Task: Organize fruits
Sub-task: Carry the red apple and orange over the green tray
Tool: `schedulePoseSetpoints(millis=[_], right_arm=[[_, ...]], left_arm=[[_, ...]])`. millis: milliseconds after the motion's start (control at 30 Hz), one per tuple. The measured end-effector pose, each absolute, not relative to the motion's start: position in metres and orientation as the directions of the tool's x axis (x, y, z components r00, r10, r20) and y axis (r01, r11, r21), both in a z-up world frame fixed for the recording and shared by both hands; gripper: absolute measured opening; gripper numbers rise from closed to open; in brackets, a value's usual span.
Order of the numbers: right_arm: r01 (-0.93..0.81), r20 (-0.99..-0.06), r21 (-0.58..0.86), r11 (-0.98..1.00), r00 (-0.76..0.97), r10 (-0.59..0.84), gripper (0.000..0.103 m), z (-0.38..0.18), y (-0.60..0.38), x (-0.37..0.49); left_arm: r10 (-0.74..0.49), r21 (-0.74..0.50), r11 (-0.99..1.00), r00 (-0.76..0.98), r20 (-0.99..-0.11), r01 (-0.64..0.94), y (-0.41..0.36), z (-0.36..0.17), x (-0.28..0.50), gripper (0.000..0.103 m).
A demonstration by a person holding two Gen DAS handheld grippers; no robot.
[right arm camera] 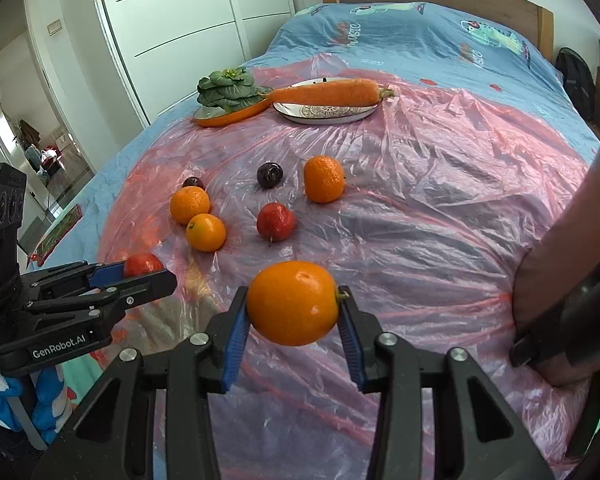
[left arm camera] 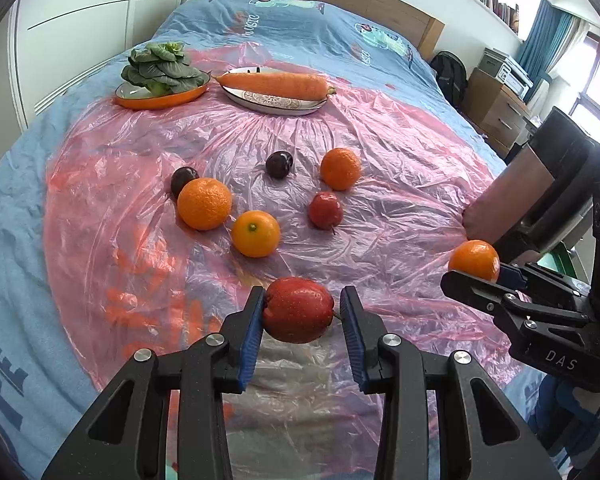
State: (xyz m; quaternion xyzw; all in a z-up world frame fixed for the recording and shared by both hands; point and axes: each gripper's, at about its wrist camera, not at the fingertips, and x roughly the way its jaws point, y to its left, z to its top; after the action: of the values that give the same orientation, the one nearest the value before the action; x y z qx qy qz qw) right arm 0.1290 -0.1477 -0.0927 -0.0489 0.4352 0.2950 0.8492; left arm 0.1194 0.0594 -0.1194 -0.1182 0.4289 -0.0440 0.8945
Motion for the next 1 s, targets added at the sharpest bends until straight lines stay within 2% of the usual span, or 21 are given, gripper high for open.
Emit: schedulePoseSetpoints(millis=[567, 1000], right_arm=[[-0.368, -0.764, 0.167, 0.915, 0.538, 0.356, 0.066, -0.063, -0.277, 0.059], [-0.072, -0.711, 0.139, 0.988, 0.687, 0.15, 0.066, -0.05, -0.44, 0.064]], left_arm=[[-0.371, -0.279, 0.928, 0.567, -0.736, 0.245, -0.064, -0.062, 0.085, 0.033], [-0.517, -0.262, 0.821, 0.466, -0.718, 0.507, -0.222, -0.047, 0.107, 0.033]])
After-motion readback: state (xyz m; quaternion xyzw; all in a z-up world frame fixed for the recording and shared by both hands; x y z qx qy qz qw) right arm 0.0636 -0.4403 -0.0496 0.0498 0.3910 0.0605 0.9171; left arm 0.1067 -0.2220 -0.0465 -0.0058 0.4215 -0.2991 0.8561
